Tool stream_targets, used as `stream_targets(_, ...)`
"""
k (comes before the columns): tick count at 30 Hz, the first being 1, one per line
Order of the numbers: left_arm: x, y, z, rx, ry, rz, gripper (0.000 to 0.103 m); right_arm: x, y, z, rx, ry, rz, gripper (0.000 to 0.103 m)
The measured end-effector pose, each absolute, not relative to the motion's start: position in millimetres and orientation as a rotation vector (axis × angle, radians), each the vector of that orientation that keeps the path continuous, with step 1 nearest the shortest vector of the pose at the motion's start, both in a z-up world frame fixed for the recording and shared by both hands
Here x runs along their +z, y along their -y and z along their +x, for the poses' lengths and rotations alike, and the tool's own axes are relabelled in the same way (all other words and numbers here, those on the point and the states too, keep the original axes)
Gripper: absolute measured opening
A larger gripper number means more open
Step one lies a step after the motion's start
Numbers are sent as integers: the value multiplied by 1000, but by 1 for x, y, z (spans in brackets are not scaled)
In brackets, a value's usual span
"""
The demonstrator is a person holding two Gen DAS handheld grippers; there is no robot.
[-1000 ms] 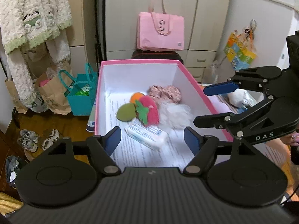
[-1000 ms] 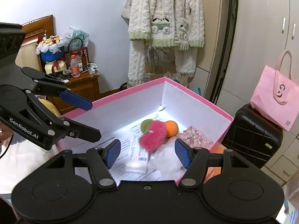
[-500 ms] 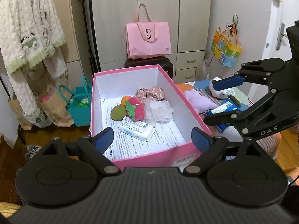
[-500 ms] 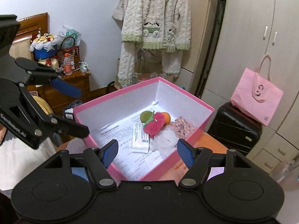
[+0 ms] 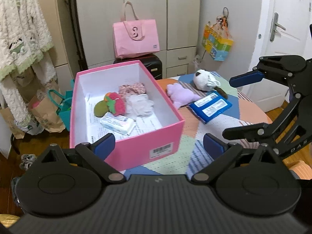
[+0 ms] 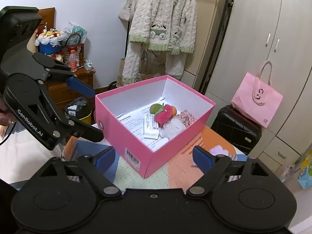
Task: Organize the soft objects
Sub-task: 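Move both grippers back to the table toward the blue wipes pack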
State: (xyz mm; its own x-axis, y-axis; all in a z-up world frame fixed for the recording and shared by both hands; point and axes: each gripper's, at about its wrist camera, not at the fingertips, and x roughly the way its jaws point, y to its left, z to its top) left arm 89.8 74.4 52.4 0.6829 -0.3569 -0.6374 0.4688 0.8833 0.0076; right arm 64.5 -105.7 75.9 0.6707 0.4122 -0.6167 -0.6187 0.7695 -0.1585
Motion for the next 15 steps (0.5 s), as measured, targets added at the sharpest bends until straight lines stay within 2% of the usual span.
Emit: stream_targets(15, 42, -4, 80, -593, -736, 258, 102, 54, 171, 54, 475, -682, -315, 92)
